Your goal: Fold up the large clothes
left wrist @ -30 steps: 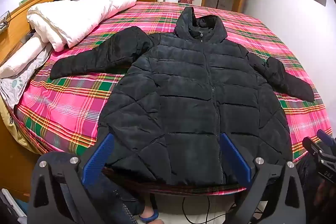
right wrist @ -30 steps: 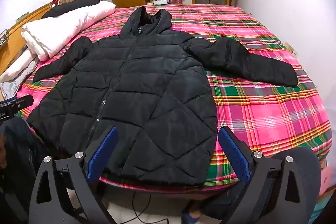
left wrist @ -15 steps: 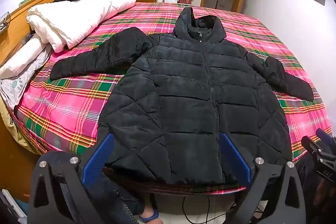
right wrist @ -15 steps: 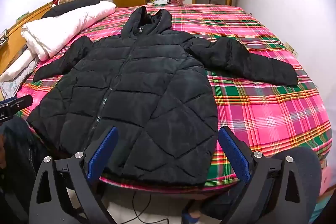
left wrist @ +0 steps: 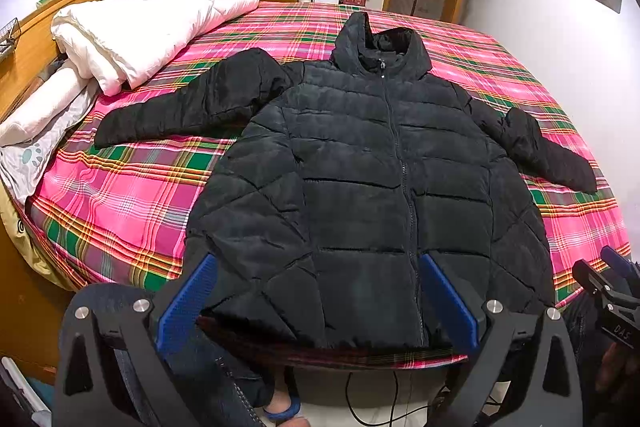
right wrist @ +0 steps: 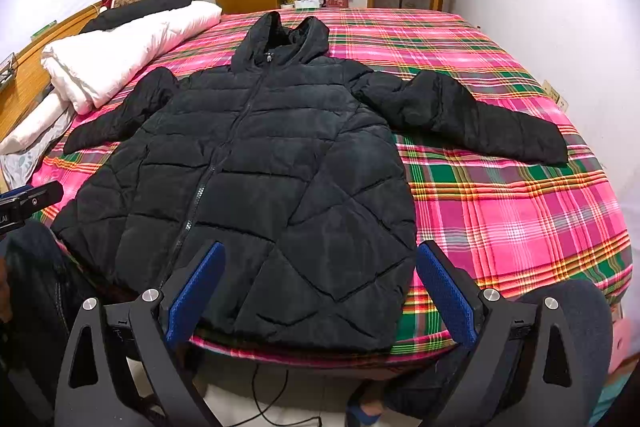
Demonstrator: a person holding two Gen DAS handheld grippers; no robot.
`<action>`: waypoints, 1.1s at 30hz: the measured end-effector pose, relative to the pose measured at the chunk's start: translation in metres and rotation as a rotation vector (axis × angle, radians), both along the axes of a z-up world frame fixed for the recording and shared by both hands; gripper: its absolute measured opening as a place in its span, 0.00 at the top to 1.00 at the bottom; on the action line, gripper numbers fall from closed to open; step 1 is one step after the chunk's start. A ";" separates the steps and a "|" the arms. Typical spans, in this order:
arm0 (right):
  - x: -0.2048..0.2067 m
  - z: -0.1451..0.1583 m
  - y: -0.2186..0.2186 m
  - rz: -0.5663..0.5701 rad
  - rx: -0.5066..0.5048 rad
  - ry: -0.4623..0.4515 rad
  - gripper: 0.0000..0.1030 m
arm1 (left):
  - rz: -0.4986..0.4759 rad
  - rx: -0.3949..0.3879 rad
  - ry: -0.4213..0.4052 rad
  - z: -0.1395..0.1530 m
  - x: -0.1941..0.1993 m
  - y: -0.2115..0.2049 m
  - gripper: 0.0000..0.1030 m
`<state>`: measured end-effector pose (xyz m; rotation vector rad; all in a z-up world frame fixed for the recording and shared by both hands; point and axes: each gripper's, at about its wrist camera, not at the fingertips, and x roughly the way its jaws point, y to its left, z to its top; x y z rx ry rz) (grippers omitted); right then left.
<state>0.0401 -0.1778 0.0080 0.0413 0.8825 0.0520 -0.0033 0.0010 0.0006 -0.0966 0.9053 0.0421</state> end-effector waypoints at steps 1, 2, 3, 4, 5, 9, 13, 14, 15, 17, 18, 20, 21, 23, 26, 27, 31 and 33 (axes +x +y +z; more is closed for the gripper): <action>0.000 0.001 0.000 -0.001 0.000 0.001 0.07 | 0.000 0.001 0.000 0.000 0.000 0.000 0.01; 0.000 0.000 0.000 -0.001 0.000 0.001 0.07 | -0.001 0.000 0.001 0.000 0.000 0.000 0.01; 0.000 0.000 0.000 -0.001 0.000 0.001 0.07 | -0.001 -0.001 0.001 0.000 0.000 0.000 0.01; 0.001 0.001 0.000 -0.001 0.000 0.001 0.07 | -0.001 -0.001 0.001 0.000 0.000 0.000 0.01; 0.001 0.001 0.000 -0.001 0.000 0.000 0.07 | -0.001 -0.001 0.001 0.000 0.000 0.000 0.01; 0.000 0.000 0.000 0.000 -0.001 0.002 0.07 | 0.000 -0.001 0.001 0.000 0.000 0.000 0.01; 0.001 0.000 0.000 -0.001 -0.001 0.002 0.07 | 0.001 -0.002 0.001 0.000 0.000 0.000 0.01; 0.001 -0.001 0.000 -0.001 -0.001 0.003 0.07 | 0.001 -0.001 0.001 -0.001 0.000 0.000 0.01; 0.001 -0.001 0.000 -0.001 -0.001 0.003 0.07 | 0.000 -0.001 0.001 0.000 0.000 0.000 0.01; 0.001 0.000 0.000 -0.001 -0.001 0.002 0.07 | 0.000 -0.001 0.001 0.000 0.000 0.000 0.01; 0.001 -0.001 0.000 0.000 -0.001 0.002 0.07 | 0.000 -0.001 0.002 0.000 0.000 0.000 0.01; 0.001 -0.001 0.000 0.000 -0.002 0.003 0.07 | 0.000 -0.002 0.002 0.000 0.000 0.000 0.01; 0.001 0.000 0.000 0.000 -0.002 0.003 0.07 | 0.001 -0.001 0.002 0.000 0.000 0.000 0.01; 0.002 -0.001 0.000 0.000 -0.001 0.003 0.07 | 0.000 -0.002 0.002 0.000 0.000 0.000 0.01; 0.001 0.000 0.000 0.000 -0.002 0.003 0.07 | 0.000 -0.002 0.002 0.000 0.000 0.000 0.01; 0.001 -0.001 0.000 0.000 -0.002 0.003 0.07 | 0.001 -0.002 0.002 0.000 0.000 0.000 0.01; 0.001 -0.001 0.001 0.000 -0.002 0.003 0.07 | 0.001 -0.002 0.003 -0.002 -0.001 0.000 0.01; 0.002 -0.002 0.001 0.000 -0.003 0.004 0.07 | 0.001 -0.002 0.003 -0.002 -0.001 0.000 0.01</action>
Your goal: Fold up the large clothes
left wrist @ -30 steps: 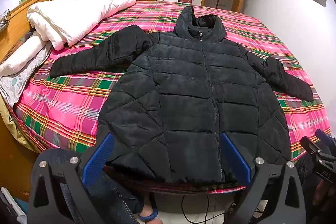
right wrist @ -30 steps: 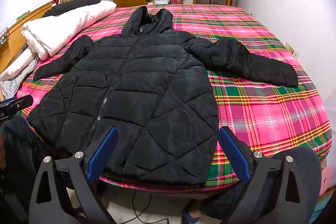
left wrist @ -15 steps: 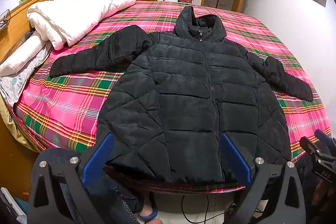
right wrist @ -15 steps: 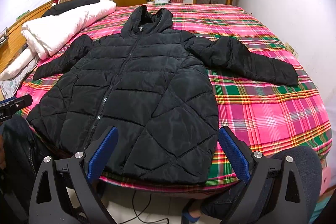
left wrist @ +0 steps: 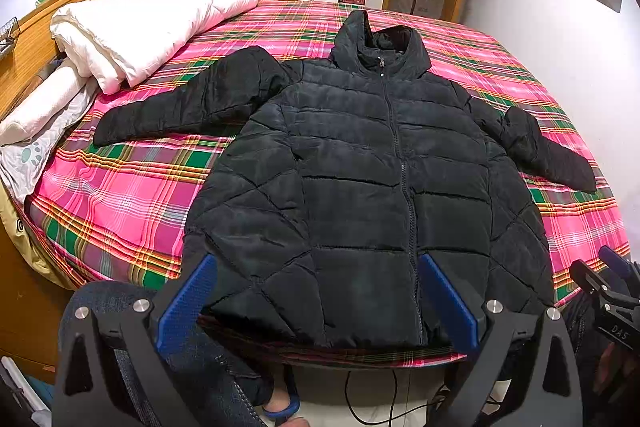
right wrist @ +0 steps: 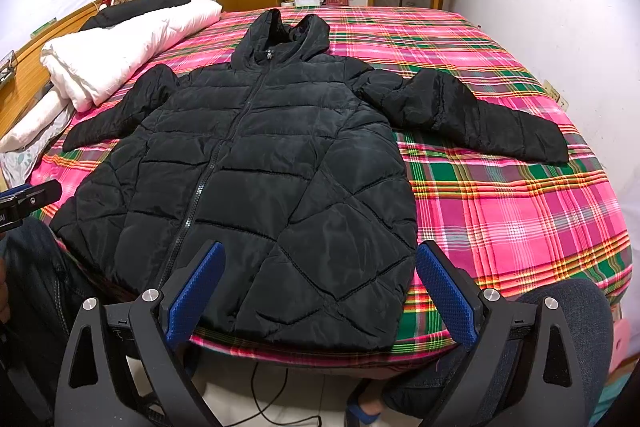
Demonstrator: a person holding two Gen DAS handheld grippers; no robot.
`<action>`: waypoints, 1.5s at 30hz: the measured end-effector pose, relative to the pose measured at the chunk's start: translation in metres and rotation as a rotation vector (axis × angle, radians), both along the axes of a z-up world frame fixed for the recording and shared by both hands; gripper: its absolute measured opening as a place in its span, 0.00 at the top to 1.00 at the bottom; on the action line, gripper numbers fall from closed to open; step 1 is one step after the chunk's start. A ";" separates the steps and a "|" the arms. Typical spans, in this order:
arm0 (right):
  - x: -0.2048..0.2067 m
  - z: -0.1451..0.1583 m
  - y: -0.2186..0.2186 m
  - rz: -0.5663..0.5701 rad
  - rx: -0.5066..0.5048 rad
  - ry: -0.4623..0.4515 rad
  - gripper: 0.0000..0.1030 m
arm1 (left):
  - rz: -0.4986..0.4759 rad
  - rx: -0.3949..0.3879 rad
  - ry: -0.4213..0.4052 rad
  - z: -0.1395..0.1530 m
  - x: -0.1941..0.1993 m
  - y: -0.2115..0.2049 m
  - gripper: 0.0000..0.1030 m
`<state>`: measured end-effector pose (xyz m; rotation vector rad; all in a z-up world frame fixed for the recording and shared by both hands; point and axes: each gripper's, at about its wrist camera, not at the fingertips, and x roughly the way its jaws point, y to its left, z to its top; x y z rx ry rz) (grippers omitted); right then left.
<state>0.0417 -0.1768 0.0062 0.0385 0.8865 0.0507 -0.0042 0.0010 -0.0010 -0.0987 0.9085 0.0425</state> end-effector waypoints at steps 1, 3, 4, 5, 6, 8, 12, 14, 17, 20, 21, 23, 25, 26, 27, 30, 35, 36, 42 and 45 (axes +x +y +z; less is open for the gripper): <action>0.000 0.001 0.000 0.000 0.001 0.000 0.07 | 0.000 0.000 0.000 0.000 0.000 0.000 0.01; 0.000 0.000 0.000 0.000 0.000 0.000 0.07 | -0.001 0.000 0.000 0.000 0.000 0.000 0.01; -0.001 0.000 0.000 0.000 -0.001 0.001 0.07 | -0.001 0.000 0.000 0.000 0.000 0.000 0.01; -0.001 -0.001 0.001 0.000 -0.002 0.001 0.07 | -0.001 0.000 -0.001 0.000 0.000 0.000 0.01; -0.001 -0.001 0.001 0.000 -0.002 0.000 0.07 | -0.001 0.000 -0.001 0.000 0.000 0.000 0.01; -0.001 -0.001 0.001 0.000 0.000 0.001 0.07 | -0.001 -0.001 0.000 0.000 0.000 0.000 0.01; -0.001 -0.004 0.000 0.000 0.003 0.006 0.07 | -0.002 0.001 0.000 -0.002 0.000 -0.002 0.01; -0.001 -0.005 -0.001 0.000 0.005 0.010 0.07 | -0.005 0.002 0.001 -0.003 0.001 -0.004 0.01; 0.002 -0.007 -0.001 0.001 0.007 0.015 0.07 | -0.010 0.006 0.000 -0.005 0.003 -0.006 0.01; 0.006 -0.008 0.001 0.006 0.012 0.021 0.07 | -0.015 0.007 0.004 -0.006 0.008 -0.006 0.01; 0.008 -0.008 0.001 0.009 0.013 0.022 0.07 | -0.016 0.007 0.005 -0.006 0.010 -0.005 0.01; 0.011 -0.009 0.002 0.015 0.015 0.022 0.07 | -0.016 0.007 0.006 -0.006 0.014 -0.005 0.01; 0.015 -0.010 0.003 0.020 0.020 0.022 0.07 | -0.014 0.005 0.011 -0.008 0.019 -0.003 0.01; 0.017 -0.011 0.003 0.023 0.022 0.022 0.07 | -0.013 0.003 0.013 -0.009 0.022 -0.002 0.01; 0.020 -0.012 0.004 0.026 0.023 0.024 0.07 | -0.012 0.001 0.015 -0.010 0.025 0.000 0.01; 0.029 -0.014 0.008 0.037 0.025 0.035 0.07 | -0.008 -0.003 0.022 -0.013 0.034 0.005 0.01; 0.051 -0.019 0.015 0.059 0.039 0.056 0.07 | -0.006 -0.028 0.029 -0.018 0.056 0.017 0.01; 0.057 -0.019 0.016 0.062 0.040 0.058 0.07 | -0.007 -0.033 0.028 -0.018 0.061 0.020 0.01; 0.093 -0.019 0.032 0.090 0.019 0.043 0.07 | 0.028 -0.084 0.019 -0.019 0.100 0.057 0.01; 0.109 -0.019 0.040 0.110 0.017 0.034 0.07 | 0.069 -0.110 0.024 -0.020 0.122 0.085 0.01</action>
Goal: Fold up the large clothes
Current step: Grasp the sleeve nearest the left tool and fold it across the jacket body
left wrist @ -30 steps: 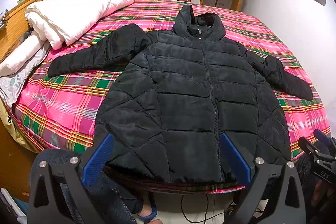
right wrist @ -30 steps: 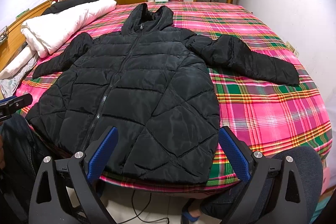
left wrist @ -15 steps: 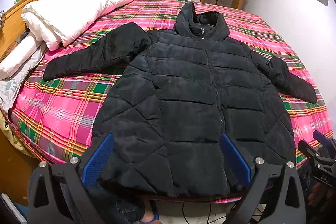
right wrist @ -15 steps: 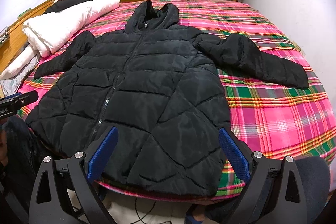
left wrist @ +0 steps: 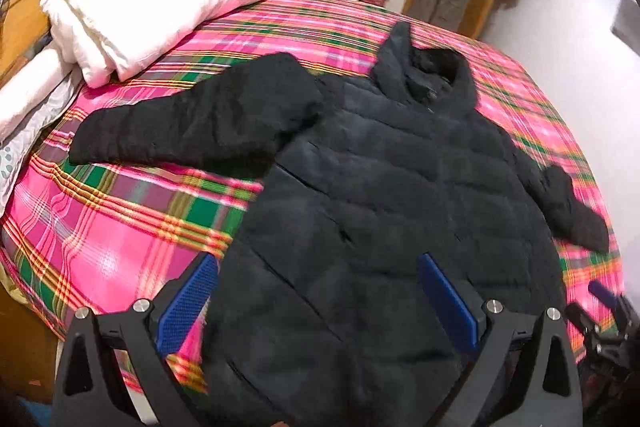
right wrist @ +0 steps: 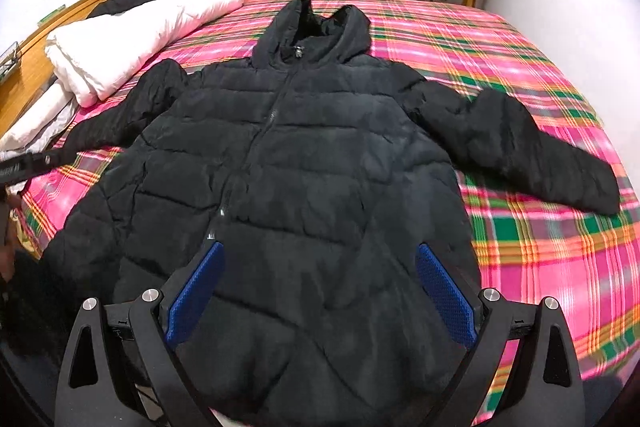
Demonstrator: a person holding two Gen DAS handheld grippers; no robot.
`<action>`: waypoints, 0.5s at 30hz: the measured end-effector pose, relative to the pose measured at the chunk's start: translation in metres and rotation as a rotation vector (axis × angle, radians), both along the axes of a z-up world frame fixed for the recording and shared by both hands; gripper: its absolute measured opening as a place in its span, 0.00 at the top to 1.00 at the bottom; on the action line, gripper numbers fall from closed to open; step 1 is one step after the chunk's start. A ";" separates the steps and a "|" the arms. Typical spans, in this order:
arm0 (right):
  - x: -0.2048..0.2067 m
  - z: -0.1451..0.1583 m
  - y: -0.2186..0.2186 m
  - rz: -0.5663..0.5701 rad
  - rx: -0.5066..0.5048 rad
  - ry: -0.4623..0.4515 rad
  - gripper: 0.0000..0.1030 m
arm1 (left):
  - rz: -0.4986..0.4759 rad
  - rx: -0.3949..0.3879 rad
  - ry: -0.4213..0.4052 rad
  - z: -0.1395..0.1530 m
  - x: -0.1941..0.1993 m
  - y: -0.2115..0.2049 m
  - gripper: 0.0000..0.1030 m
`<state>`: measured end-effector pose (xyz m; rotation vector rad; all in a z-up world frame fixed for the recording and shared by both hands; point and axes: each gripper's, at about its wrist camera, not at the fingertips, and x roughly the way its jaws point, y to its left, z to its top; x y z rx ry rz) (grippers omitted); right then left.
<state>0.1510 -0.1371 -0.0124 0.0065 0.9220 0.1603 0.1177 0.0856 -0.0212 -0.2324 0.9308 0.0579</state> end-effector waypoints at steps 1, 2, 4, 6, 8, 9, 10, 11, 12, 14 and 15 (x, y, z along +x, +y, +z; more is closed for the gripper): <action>0.006 -0.001 0.003 0.007 0.007 -0.001 0.07 | 0.014 -0.006 -0.007 0.000 0.007 0.010 0.01; 0.011 -0.002 0.004 0.013 0.015 0.000 0.07 | 0.026 -0.006 -0.011 0.000 0.012 0.018 0.01; 0.026 -0.006 0.010 0.032 0.037 0.011 0.07 | 0.053 0.000 -0.016 -0.001 0.024 0.036 0.06; 0.038 -0.010 0.015 0.042 0.045 0.023 0.06 | 0.077 -0.022 -0.008 -0.006 0.035 0.056 0.09; 0.048 -0.014 0.019 0.044 0.039 0.031 0.06 | 0.109 -0.039 0.007 -0.014 0.046 0.078 0.14; 0.054 -0.016 0.021 0.043 0.030 0.031 0.07 | 0.130 -0.034 0.019 -0.019 0.051 0.088 0.20; 0.058 -0.018 0.022 0.039 0.020 0.029 0.07 | 0.140 -0.033 0.031 -0.024 0.057 0.096 0.22; 0.063 -0.019 0.023 0.037 0.012 0.027 0.07 | 0.159 -0.029 0.043 -0.031 0.062 0.107 0.22; 0.067 -0.021 0.025 0.036 0.008 0.028 0.07 | 0.180 -0.025 0.053 -0.036 0.067 0.116 0.22; 0.076 -0.023 0.026 0.036 0.007 0.029 0.07 | 0.213 -0.029 0.066 -0.048 0.077 0.137 0.22; 0.080 -0.026 0.028 0.038 0.002 0.029 0.07 | 0.228 -0.038 0.074 -0.055 0.082 0.147 0.22</action>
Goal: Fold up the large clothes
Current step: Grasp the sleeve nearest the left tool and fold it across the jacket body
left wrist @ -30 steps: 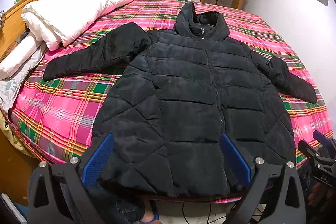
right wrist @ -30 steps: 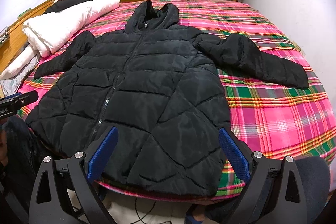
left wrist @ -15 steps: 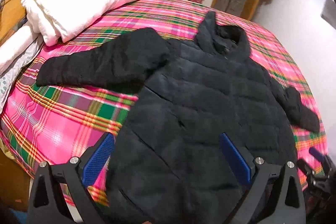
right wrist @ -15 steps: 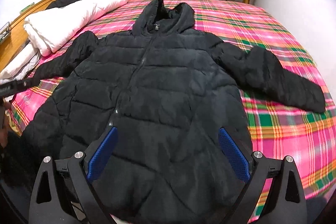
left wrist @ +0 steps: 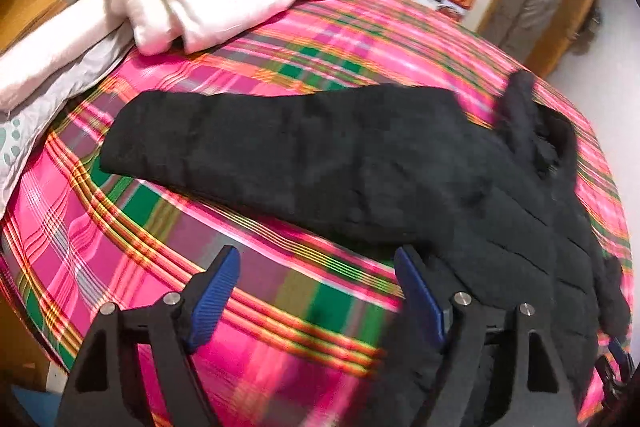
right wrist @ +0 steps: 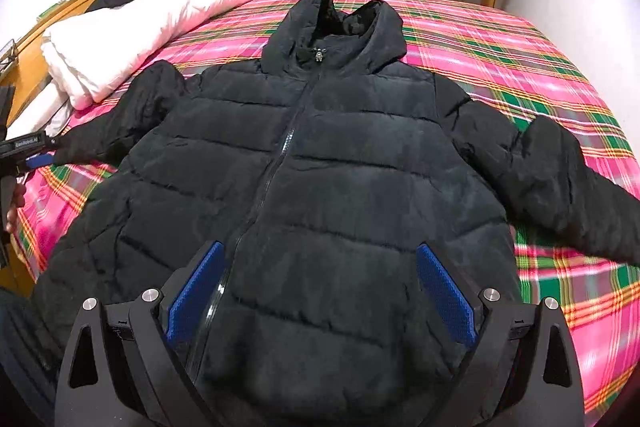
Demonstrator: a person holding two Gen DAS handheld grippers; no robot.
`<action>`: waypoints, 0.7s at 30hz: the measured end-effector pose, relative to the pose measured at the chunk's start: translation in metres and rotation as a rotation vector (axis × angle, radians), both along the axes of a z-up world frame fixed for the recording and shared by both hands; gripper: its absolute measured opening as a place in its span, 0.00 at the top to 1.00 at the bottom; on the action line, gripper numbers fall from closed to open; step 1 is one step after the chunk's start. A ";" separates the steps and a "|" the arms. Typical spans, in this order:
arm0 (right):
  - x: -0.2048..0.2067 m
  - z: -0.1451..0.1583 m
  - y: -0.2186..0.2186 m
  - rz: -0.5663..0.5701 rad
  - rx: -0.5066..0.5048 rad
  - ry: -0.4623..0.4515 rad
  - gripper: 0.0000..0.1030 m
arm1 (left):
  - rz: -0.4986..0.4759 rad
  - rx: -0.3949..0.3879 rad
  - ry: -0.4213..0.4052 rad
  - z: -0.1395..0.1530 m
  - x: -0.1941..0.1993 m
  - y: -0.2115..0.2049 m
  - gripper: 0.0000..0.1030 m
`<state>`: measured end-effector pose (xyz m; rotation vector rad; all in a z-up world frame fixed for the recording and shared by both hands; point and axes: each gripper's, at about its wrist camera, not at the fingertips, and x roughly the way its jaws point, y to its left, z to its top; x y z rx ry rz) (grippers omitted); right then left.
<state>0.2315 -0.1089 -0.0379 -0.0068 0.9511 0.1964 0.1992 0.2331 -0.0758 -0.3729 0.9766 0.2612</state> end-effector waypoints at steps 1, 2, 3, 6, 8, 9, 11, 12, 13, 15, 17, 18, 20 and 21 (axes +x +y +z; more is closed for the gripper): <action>0.004 -0.002 0.001 0.002 -0.006 0.002 0.07 | 0.015 -0.020 0.007 -0.008 0.005 0.011 0.22; 0.007 -0.004 0.003 0.006 -0.011 0.004 0.07 | 0.032 -0.035 0.014 -0.014 0.009 0.020 0.22; 0.012 -0.008 0.005 0.009 -0.018 0.009 0.07 | 0.051 -0.044 0.017 -0.020 0.012 0.029 0.22; 0.022 -0.017 0.007 0.007 -0.030 0.024 0.07 | 0.098 -0.050 0.025 -0.038 0.023 0.051 0.22; 0.026 -0.022 0.008 0.007 -0.035 0.029 0.07 | 0.133 -0.048 0.031 -0.047 0.029 0.063 0.24; 0.028 -0.024 0.009 0.008 -0.040 0.032 0.07 | 0.152 -0.049 0.034 -0.053 0.032 0.069 0.26; 0.030 -0.029 0.009 0.009 -0.047 0.037 0.07 | 0.192 -0.059 0.031 -0.063 0.036 0.081 0.27; 0.031 -0.031 0.010 0.009 -0.048 0.042 0.07 | 0.208 -0.070 0.028 -0.067 0.038 0.085 0.27; 0.033 -0.033 0.010 0.009 -0.050 0.046 0.07 | 0.224 -0.083 0.023 -0.072 0.040 0.090 0.27; 0.034 -0.037 0.008 0.006 -0.053 0.052 0.06 | 0.250 -0.106 0.011 -0.079 0.043 0.098 0.27; 0.034 -0.039 0.007 0.001 -0.054 0.057 0.07 | 0.260 -0.110 -0.011 -0.081 0.046 0.102 0.27; 0.035 -0.041 0.006 -0.001 -0.055 0.060 0.07 | 0.259 -0.097 -0.018 -0.080 0.049 0.104 0.32; 0.036 -0.042 0.006 -0.005 -0.057 0.064 0.07 | 0.249 -0.057 -0.022 -0.079 0.054 0.104 0.48; 0.036 -0.042 0.005 -0.007 -0.056 0.066 0.07 | 0.241 -0.047 -0.028 -0.077 0.056 0.104 0.60</action>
